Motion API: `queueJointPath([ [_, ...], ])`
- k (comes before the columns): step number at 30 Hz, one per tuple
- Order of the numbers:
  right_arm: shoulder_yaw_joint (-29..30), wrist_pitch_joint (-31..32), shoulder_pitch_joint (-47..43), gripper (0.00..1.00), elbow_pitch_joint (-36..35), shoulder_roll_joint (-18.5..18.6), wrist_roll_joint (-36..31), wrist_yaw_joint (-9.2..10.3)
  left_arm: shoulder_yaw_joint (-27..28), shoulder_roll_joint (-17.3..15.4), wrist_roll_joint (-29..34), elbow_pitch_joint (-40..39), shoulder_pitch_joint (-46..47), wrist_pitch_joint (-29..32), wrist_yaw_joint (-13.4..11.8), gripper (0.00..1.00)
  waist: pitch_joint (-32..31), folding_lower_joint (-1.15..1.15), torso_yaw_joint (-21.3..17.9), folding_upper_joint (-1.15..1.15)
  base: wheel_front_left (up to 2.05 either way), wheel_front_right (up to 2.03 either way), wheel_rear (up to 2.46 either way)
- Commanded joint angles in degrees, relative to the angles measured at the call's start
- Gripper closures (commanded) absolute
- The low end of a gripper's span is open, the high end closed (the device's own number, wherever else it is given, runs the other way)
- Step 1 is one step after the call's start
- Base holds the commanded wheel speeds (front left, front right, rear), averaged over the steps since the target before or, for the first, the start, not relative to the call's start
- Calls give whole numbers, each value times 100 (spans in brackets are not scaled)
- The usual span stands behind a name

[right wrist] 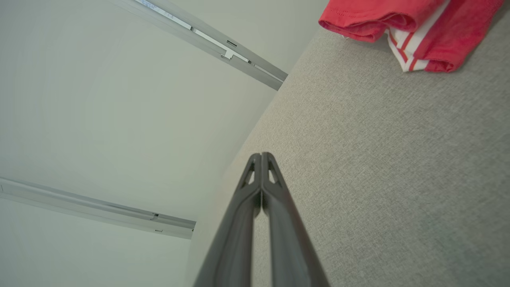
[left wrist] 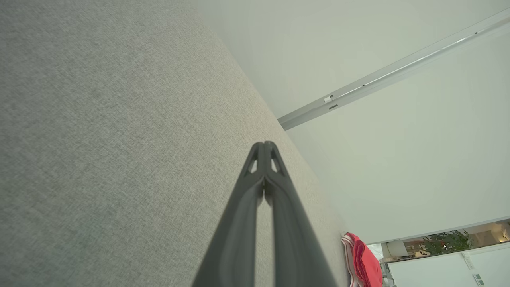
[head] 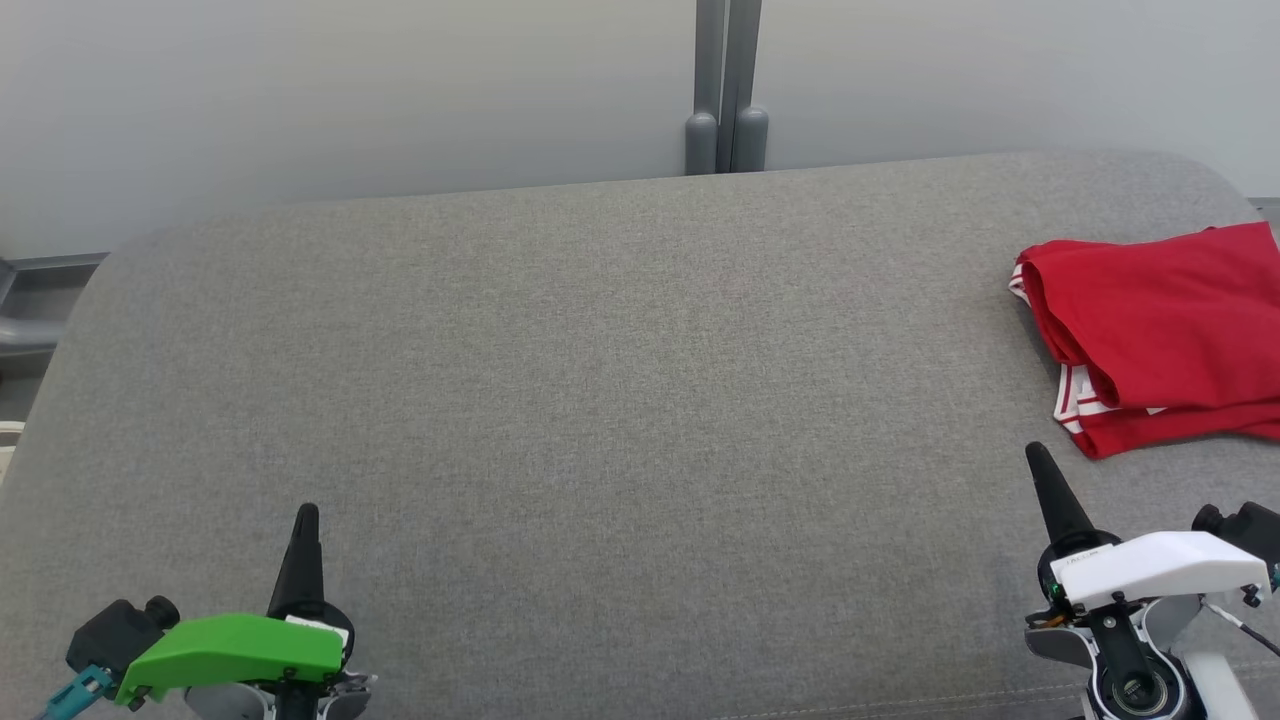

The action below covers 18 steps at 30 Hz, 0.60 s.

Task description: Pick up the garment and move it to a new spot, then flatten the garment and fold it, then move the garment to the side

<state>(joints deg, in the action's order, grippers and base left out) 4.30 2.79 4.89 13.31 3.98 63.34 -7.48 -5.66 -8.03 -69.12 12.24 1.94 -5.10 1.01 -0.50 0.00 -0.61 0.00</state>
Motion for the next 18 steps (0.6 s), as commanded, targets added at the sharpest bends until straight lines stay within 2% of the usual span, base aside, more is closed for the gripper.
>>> queueJointPath([
  [1,39,38,113,100,-18,30,156,-3,64,12,-140,-20,175,34,55,100,1,0,1,0,0,0,0],
  [18,215,271,207,100,97,35,1010,-3,258,162,-828,73,310,211,241,100,19,0,16,0,0,0,0],
])
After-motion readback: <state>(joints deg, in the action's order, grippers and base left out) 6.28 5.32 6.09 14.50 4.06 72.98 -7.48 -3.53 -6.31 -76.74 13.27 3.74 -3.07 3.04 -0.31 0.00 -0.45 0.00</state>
